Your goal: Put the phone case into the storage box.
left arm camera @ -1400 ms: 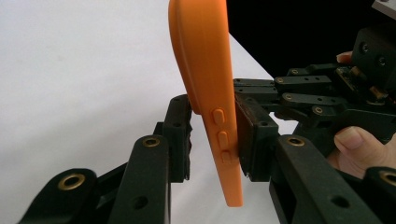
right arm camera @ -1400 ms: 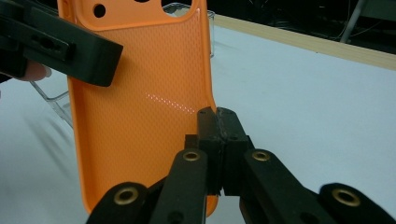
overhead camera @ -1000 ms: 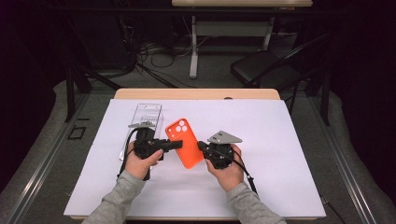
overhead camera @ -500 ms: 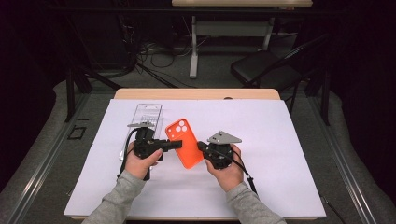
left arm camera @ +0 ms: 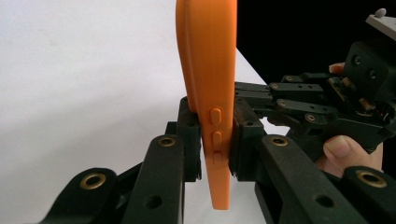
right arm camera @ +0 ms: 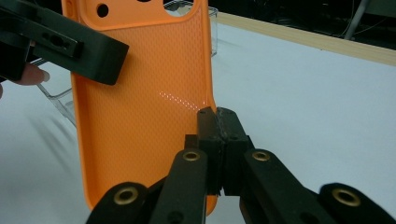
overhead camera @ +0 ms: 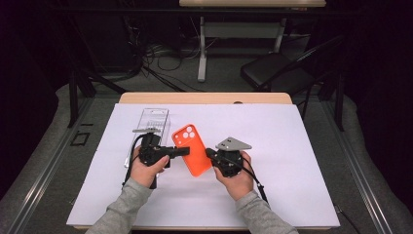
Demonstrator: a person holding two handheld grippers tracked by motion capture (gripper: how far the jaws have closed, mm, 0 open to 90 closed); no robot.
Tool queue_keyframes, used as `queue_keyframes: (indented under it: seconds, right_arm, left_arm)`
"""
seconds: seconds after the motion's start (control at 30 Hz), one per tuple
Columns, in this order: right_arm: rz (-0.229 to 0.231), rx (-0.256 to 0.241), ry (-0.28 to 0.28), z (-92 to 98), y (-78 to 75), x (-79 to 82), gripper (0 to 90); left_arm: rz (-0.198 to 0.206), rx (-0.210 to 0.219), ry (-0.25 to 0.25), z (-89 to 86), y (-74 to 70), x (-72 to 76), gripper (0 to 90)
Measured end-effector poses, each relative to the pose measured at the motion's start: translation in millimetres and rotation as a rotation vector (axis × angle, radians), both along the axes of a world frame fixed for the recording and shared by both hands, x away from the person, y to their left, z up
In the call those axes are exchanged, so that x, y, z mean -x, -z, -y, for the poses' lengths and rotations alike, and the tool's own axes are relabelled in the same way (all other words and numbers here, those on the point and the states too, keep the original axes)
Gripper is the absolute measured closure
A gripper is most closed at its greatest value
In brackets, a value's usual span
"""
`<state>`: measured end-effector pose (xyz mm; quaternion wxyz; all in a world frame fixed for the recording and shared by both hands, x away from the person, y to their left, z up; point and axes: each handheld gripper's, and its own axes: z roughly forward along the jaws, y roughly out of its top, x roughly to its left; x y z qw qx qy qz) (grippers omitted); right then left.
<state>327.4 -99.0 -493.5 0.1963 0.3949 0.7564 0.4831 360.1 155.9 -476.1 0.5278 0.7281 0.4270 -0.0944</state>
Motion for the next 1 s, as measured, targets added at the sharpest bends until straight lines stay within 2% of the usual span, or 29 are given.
queue_keyframes:
  seconds: [0.67,0.9,1.0]
  right_arm:
    - [-0.015,-0.011,-0.007,-1.0,1.4,-0.3,89.5]
    - [-0.022,-0.009,-0.012,-1.4,2.4,-0.7,89.3]
    - [-0.026,-0.012,-0.013,-1.2,2.8,-1.1,89.2]
  left_arm:
    - [-0.017,0.027,-0.004,-2.7,2.5,-1.5,80.0]
    - [-0.042,0.051,-0.001,-3.7,4.0,-2.4,80.4]
    - [-0.042,0.046,0.001,-4.1,4.5,-2.9,80.5]
